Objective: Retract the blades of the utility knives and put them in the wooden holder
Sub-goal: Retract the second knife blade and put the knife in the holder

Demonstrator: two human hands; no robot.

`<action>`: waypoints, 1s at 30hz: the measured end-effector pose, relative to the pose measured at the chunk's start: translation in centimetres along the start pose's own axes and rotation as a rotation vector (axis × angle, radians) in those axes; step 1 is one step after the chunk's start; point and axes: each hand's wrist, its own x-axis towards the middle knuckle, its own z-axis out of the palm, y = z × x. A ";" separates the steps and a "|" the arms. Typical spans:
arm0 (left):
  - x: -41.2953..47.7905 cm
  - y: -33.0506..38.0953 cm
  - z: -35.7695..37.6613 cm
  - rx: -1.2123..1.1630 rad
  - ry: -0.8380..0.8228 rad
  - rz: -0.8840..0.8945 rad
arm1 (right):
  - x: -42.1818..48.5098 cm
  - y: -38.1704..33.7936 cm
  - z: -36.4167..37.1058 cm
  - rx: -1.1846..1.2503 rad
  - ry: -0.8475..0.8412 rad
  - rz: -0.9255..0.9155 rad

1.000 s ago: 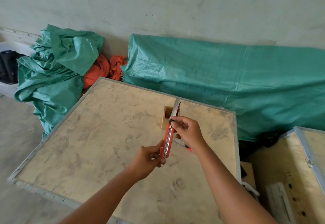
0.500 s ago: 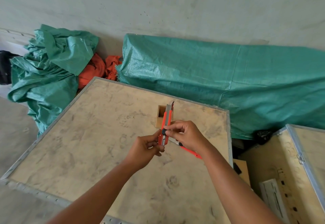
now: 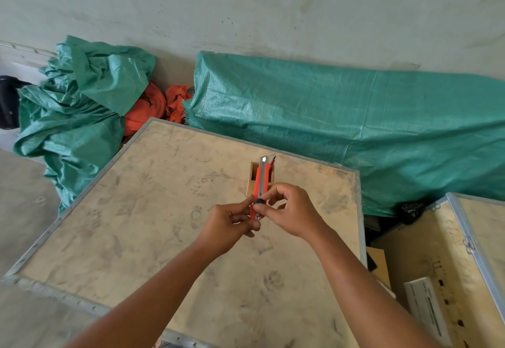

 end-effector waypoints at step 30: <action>4.5 0.9 -1.3 0.128 -0.004 -0.038 | 4.1 1.3 -0.1 0.198 0.208 0.137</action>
